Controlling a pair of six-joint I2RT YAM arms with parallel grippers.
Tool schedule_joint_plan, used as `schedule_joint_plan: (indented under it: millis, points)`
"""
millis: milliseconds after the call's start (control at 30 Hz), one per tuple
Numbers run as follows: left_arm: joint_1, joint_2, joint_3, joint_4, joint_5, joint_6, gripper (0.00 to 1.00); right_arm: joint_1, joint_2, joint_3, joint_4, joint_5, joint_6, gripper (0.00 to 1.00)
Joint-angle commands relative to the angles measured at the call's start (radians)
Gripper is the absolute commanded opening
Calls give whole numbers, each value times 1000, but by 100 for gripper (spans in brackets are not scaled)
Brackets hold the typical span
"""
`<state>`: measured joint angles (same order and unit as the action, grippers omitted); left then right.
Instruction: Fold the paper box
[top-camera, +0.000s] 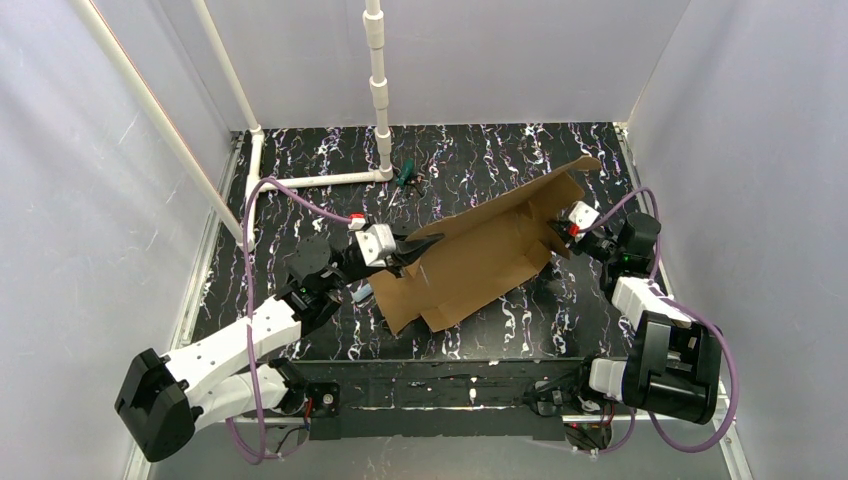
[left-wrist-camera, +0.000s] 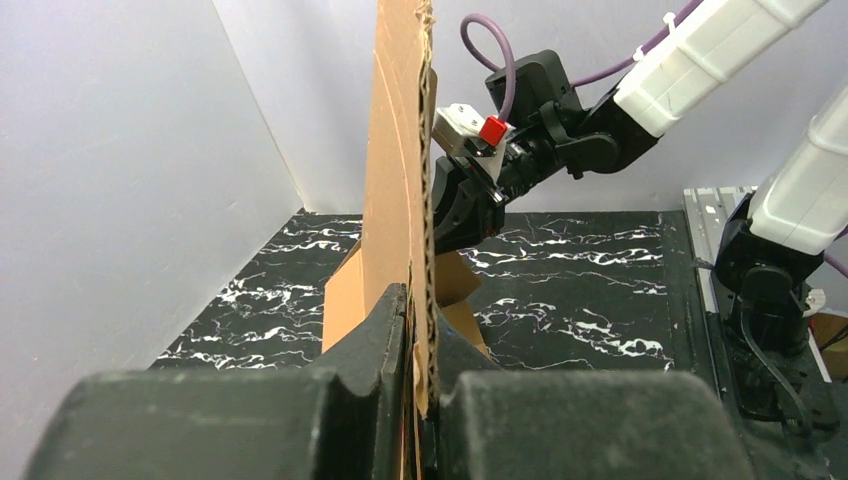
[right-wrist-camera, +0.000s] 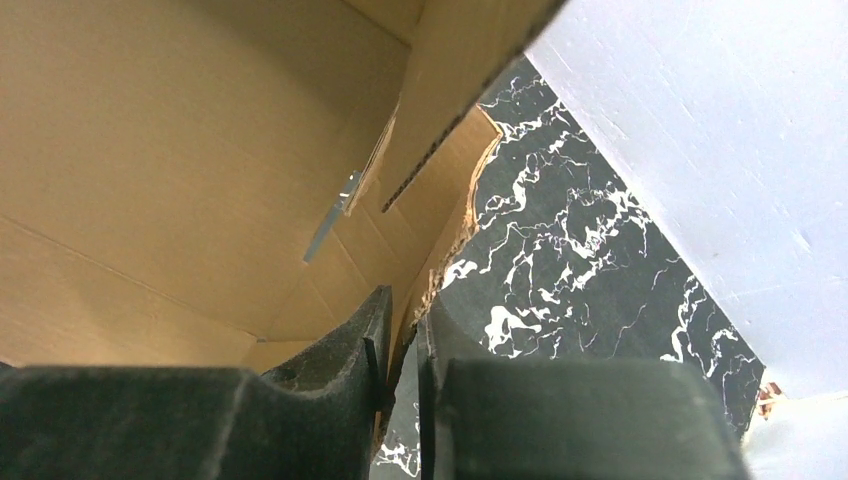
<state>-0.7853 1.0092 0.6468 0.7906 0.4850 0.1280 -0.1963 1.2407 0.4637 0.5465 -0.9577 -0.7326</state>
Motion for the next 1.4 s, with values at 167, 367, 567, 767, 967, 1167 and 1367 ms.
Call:
schedule_joint_plan:
  millis: [167, 367, 567, 767, 967, 1167, 1367]
  points:
    - [-12, -19, -47, 62, -87, -99, 0, 19, 22, -67, -231, -21, -38, 23]
    - [-13, 0, -48, 84, -148, -120, 0, 33, 5, -54, -317, -41, -124, 29]
    - [-17, 11, -47, 84, -163, -120, 0, 41, -10, -12, -455, -84, -237, 39]
    - [-16, 14, -45, 84, -156, -115, 0, 43, -21, 14, -539, -95, -294, 41]
    - [-17, 14, -40, 86, -135, -120, 0, 54, -23, -5, -444, -28, -237, 33]
    - [-19, 6, -39, 107, -130, -167, 0, 74, -29, -26, -330, 58, -151, 20]
    - [-22, 16, -20, 107, -147, -187, 0, 114, -41, -10, -412, 92, -227, 19]
